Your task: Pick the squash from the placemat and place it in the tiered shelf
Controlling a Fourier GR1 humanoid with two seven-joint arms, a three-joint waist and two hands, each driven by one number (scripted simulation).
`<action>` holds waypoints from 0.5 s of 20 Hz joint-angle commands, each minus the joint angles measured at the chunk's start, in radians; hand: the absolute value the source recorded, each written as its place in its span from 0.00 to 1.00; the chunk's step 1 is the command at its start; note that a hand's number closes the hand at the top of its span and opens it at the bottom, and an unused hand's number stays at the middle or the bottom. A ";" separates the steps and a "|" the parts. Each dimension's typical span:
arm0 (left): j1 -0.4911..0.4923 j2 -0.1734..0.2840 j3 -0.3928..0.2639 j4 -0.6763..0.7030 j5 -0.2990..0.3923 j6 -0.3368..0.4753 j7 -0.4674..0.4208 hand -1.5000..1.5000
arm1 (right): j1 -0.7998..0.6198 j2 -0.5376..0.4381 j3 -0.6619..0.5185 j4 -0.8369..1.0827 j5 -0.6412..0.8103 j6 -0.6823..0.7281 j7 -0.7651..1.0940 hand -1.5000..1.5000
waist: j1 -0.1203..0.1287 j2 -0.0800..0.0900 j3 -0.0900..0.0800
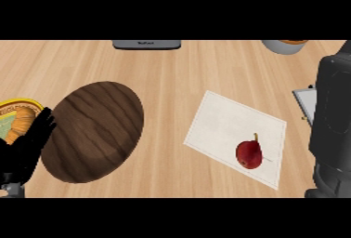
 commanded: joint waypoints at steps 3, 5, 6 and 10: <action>-0.003 -0.008 0.002 0.010 -0.006 0.004 0.001 0.50 | -0.135 -0.079 -0.060 0.065 0.103 0.249 0.112 1.00 | 0.000 0.000 -0.001; -0.008 -0.014 0.004 0.003 -0.008 0.014 0.005 0.50 | -0.160 -0.140 -0.131 0.084 0.086 0.265 0.056 1.00 | -0.003 0.001 0.000; -0.013 -0.005 0.022 0.008 0.014 -0.005 -0.002 0.50 | -0.182 -0.139 -0.125 0.082 0.095 0.312 0.047 1.00 | -0.003 0.000 0.000; 0.001 -0.027 -0.011 -0.003 -0.026 0.013 -0.007 0.50 | -0.191 -0.177 -0.184 0.155 0.099 0.277 -0.005 1.00 | 0.002 0.004 0.000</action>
